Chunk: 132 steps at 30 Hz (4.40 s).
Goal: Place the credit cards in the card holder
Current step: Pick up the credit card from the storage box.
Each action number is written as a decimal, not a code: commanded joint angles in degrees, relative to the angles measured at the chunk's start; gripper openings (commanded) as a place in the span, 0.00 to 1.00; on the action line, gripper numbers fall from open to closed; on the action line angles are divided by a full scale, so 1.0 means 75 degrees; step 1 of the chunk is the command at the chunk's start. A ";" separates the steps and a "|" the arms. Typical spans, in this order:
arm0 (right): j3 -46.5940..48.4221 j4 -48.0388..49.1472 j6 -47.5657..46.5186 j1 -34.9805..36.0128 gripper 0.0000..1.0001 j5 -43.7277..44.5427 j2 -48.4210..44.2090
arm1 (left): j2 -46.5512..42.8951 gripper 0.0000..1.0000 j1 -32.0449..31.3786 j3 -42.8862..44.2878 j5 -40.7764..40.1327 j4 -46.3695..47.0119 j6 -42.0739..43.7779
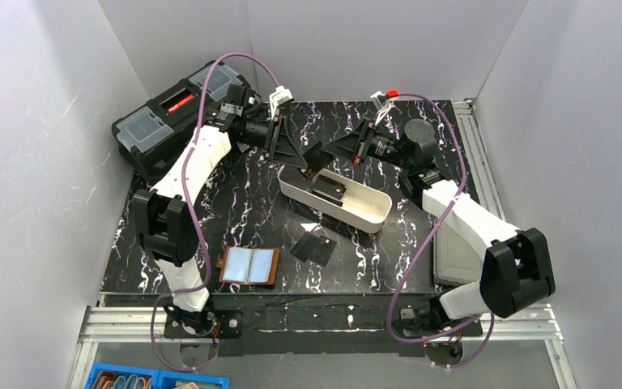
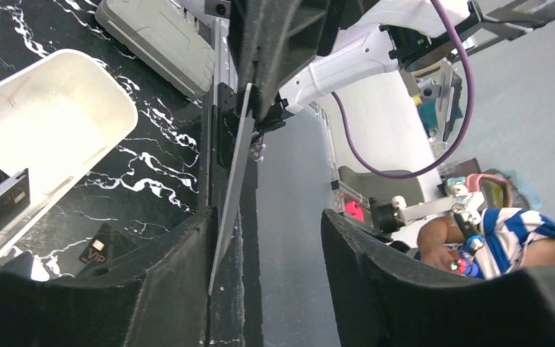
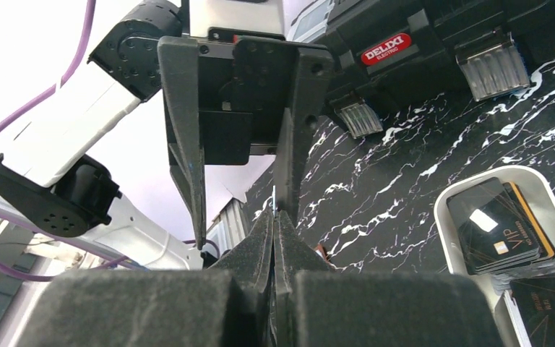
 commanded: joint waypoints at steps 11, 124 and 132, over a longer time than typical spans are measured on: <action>0.0526 0.0065 -0.0324 0.0104 0.01 0.0194 -0.0020 | -0.0595 0.00 -0.0076 -0.0130 0.0177 -0.0163 0.0159; -0.0542 -0.2032 -0.0745 0.0283 0.01 -0.1035 -0.1059 | -0.1347 0.98 0.1343 0.1053 -0.2898 -0.4390 0.3479; 0.0158 -0.4350 -0.1729 0.1399 0.01 -0.1037 0.0029 | -0.3173 0.98 0.2147 -0.1821 -0.5473 -0.5537 0.6769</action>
